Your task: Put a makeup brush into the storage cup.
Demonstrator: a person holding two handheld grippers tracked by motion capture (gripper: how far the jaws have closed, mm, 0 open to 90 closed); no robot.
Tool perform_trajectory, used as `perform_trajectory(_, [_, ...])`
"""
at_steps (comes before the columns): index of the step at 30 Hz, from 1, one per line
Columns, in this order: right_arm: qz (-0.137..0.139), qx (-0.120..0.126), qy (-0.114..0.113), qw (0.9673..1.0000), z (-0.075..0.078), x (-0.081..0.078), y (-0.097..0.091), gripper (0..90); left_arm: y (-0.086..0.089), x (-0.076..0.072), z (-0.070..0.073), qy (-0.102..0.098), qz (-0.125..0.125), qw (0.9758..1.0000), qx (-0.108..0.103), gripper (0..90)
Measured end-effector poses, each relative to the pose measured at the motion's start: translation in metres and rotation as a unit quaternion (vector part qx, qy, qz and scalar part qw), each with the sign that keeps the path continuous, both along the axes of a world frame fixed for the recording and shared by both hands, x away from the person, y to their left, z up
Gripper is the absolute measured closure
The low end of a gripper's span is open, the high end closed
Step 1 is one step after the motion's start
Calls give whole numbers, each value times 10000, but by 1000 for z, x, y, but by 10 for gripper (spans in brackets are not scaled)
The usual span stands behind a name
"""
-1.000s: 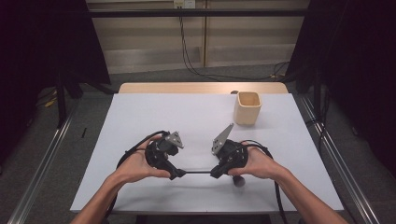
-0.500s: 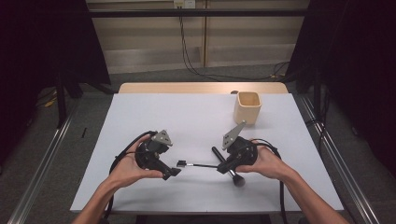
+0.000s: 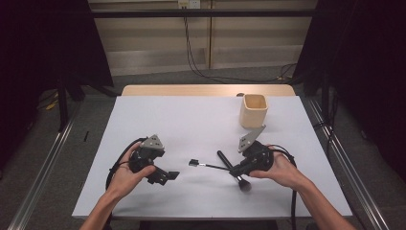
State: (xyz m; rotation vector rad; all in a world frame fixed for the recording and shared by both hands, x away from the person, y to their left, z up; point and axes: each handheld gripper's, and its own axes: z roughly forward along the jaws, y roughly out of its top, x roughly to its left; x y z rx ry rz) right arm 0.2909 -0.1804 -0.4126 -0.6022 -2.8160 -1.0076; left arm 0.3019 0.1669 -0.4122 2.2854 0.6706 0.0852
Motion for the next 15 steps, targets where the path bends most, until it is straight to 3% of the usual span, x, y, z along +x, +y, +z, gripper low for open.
perform_trajectory(5, [-112, 136, -12, 9998, -7, -5, -4, 861, 1, -7, -1, -255, 158, 9995, -13, 40])
perform_trajectory(15, [-352, 712, -127, 9968, -17, -13, -15, 860, 9, -20, -11, -349, 470, 9982, -109, 40])
